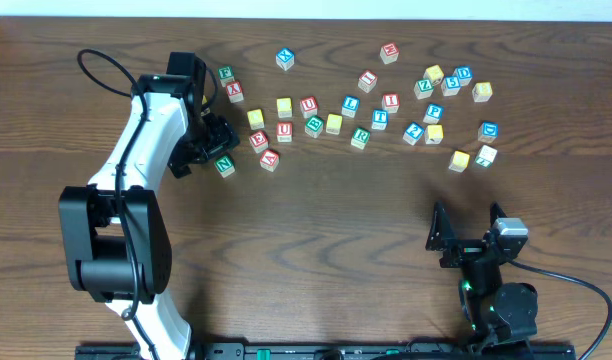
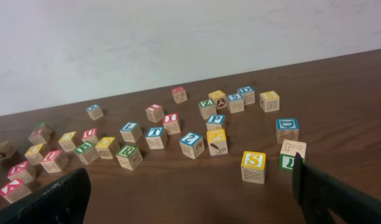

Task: Spell out NEURIPS
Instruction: 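Reach the left gripper forward over the green N block, then lower the left gripper and grasp the green N block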

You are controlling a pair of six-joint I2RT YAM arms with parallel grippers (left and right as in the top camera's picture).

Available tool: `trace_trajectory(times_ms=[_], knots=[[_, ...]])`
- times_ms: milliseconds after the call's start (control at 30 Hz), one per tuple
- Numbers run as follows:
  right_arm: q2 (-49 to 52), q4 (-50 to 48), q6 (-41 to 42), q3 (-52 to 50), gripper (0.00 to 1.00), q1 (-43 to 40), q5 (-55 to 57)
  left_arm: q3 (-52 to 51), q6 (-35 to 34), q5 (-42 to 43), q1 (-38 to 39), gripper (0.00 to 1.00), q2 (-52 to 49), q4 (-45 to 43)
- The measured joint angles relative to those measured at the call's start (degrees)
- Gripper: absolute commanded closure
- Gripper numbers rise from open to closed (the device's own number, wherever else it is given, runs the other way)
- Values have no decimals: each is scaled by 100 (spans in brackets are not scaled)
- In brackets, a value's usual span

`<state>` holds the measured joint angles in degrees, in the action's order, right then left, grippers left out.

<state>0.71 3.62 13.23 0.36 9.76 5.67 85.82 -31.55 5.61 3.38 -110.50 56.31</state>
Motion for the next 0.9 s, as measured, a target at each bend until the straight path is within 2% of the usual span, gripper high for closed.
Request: trace_trajectory(times_ms=[633,900], knots=[[0,-2,0,0,1,0,0,-177,-2,-2,28,11,0,-319],[0,0,0,0,1,0,0,-363,-4,-2,348,10,0,-691]])
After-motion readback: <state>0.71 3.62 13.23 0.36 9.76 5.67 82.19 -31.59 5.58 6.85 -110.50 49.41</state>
